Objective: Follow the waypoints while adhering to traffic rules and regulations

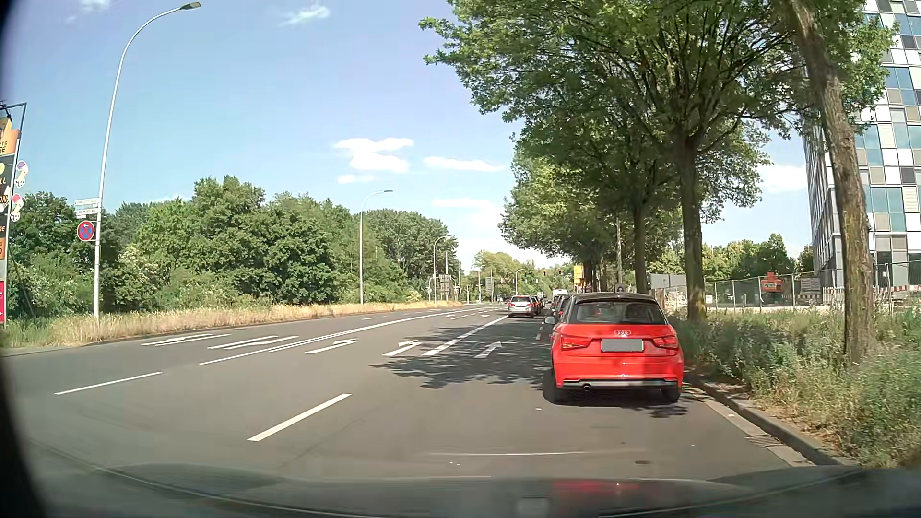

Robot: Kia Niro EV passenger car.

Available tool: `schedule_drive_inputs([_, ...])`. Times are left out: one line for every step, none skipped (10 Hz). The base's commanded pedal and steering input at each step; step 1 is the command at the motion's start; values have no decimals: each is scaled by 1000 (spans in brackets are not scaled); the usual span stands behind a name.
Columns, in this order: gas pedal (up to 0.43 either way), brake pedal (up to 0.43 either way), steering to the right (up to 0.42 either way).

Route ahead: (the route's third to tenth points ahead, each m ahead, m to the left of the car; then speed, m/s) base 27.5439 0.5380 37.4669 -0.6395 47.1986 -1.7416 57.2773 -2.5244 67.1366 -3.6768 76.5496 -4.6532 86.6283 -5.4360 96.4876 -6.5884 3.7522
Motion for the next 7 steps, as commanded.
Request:
schedule_drive_inputs([220, 30, -112])
schedule_drive_inputs([228, 30, -111])
schedule_drive_inputs([228, 30, -107])
schedule_drive_inputs([228, 30, -100])
schedule_drive_inputs([240, 30, -88])
schedule_drive_inputs([260, 30, -64])
schedule_drive_inputs([260, 30, -39])
